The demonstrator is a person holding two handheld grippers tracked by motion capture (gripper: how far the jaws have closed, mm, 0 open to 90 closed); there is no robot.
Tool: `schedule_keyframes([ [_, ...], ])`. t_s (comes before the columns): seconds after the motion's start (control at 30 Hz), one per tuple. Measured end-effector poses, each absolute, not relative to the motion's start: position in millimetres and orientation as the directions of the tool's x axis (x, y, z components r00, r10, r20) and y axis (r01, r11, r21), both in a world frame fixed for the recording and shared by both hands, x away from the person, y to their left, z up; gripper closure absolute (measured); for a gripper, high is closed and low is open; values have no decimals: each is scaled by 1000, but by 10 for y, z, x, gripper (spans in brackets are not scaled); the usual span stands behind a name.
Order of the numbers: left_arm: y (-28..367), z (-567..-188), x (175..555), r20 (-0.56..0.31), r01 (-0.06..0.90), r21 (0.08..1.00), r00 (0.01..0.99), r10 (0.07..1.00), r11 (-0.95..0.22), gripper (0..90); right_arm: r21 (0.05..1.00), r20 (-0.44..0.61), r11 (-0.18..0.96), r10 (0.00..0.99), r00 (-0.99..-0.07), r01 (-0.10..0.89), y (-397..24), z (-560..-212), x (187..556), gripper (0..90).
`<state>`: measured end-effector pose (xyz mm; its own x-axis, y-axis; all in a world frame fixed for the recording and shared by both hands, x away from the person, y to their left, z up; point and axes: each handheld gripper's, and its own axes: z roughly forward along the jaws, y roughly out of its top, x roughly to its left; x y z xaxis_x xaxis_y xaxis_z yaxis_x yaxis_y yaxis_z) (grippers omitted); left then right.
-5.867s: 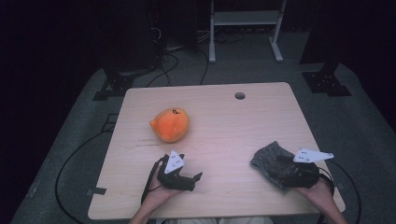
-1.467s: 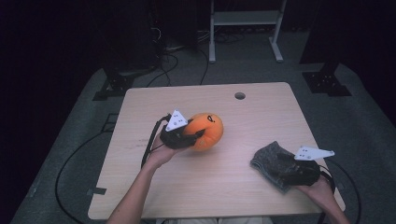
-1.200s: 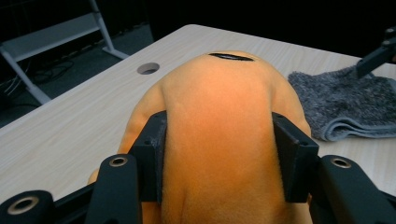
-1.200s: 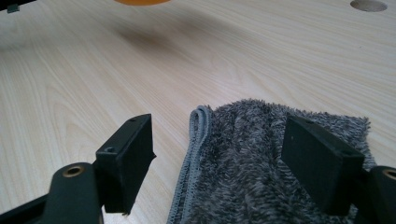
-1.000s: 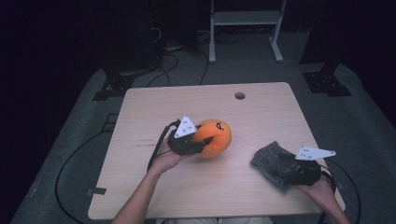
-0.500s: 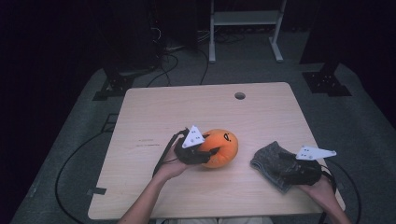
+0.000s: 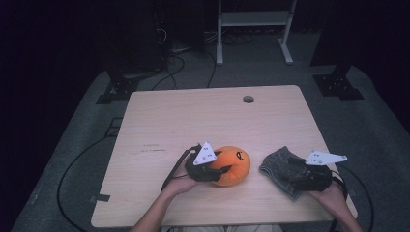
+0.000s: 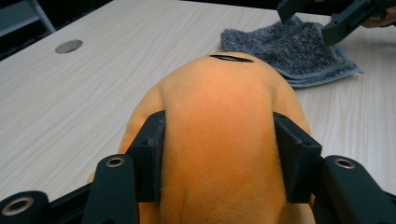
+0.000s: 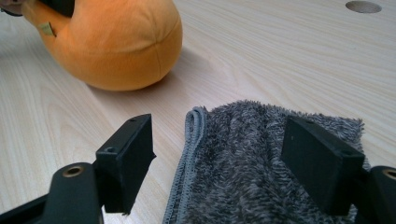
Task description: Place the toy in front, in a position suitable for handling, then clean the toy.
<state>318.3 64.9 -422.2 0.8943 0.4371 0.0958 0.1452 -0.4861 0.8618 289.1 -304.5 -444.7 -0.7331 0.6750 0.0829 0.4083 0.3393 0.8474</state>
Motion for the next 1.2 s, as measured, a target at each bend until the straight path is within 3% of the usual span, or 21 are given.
schedule_keyframes([
  [0.13,656,-4256,3167,88,149,861,897,432,-485,419,848,81,340,676,-732,407,-3047,-4445,2888,239],
  [0.27,675,-4237,3175,70,175,858,892,447,-483,191,847,77,341,680,-729,407,-3047,-4443,2891,240],
  [0.4,789,-4161,3157,45,191,874,883,467,-446,112,847,78,340,680,-729,409,-3043,-4444,2905,240],
  [0.67,930,-4146,3084,44,184,890,877,478,-418,103,842,63,357,679,-731,404,-2975,-4407,2951,240],
  [0.83,976,-4180,3076,33,193,890,876,481,-413,102,807,34,408,690,-723,427,-2853,-4392,3103,297],
  [0.9,980,-4201,3074,32,195,889,876,481,-415,104,755,23,453,704,-709,474,-2774,-4463,3236,355],
  [1.03,980,-4248,3095,20,210,877,882,471,-431,150,689,-4,510,713,-701,515,-2705,-4560,3354,384],
  [1.17,972,-4330,3107,5,219,873,890,455,-437,211,652,-47,563,699,-714,508,-2616,-4653,3401,491],
  [1.2,966,-4343,3115,-2,222,877,889,458,-426,226,651,-53,563,702,-710,509,-2604,-4659,3390,553],
])
